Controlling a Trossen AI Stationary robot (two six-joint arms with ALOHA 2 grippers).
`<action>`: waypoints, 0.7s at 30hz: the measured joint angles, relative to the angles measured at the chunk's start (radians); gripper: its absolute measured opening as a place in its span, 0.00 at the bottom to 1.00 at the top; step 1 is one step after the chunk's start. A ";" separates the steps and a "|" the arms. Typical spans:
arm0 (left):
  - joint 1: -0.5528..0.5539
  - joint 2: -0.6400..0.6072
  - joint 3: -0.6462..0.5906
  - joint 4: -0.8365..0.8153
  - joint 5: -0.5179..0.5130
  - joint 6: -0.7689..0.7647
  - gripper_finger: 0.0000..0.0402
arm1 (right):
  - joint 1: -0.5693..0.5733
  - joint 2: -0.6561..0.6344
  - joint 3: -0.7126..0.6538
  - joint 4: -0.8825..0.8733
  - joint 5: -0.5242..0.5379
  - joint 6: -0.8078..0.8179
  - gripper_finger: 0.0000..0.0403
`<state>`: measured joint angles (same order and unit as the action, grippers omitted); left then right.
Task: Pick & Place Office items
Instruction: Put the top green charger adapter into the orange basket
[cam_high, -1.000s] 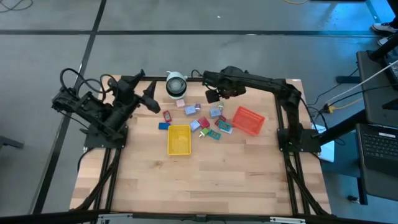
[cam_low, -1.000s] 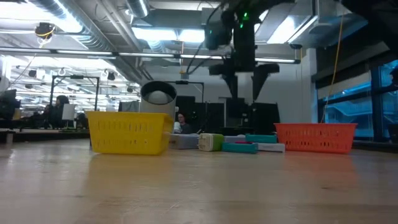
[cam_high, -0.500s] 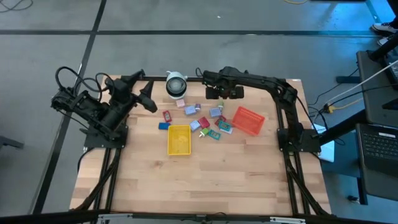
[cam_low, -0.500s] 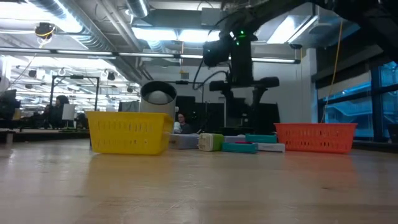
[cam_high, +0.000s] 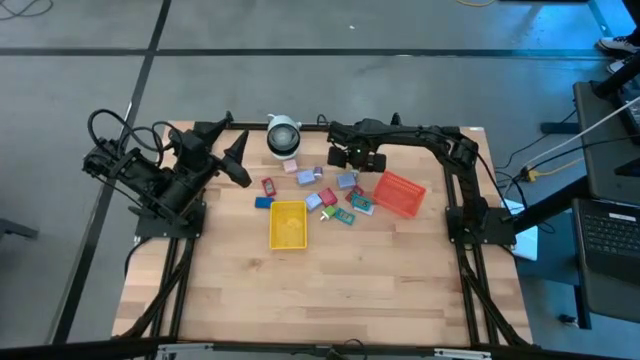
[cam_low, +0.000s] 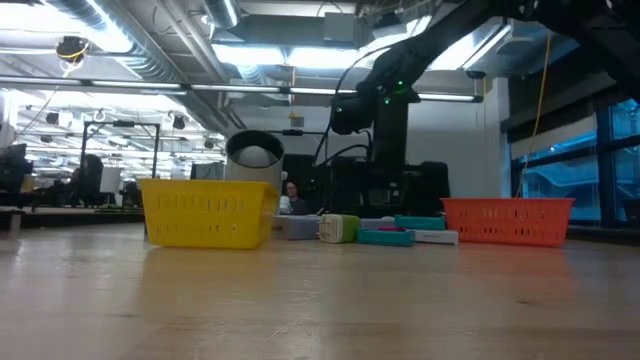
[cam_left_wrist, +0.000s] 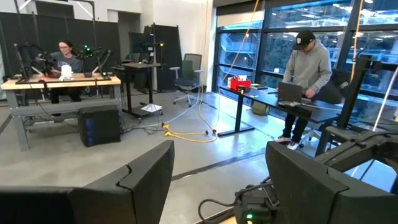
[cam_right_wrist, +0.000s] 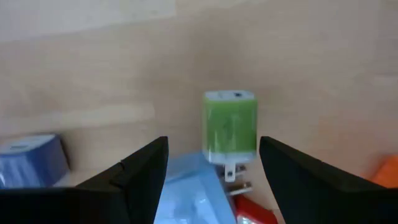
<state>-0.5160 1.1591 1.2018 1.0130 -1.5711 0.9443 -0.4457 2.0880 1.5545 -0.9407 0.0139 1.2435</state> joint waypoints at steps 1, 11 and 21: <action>-0.002 0.000 0.000 0.000 0.000 -0.001 0.62 | -0.001 0.000 -0.004 0.005 0.000 -0.004 0.64; -0.006 0.000 0.000 0.001 0.000 -0.006 0.62 | -0.009 -0.001 -0.034 0.049 0.043 -0.021 0.64; -0.006 0.000 0.000 0.009 0.000 -0.011 0.62 | -0.024 -0.001 -0.034 0.048 0.057 -0.047 0.50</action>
<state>-0.5220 1.1591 1.2015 1.0217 -1.5711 0.9337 -0.4698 2.0872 1.5204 -0.8932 0.0709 1.1962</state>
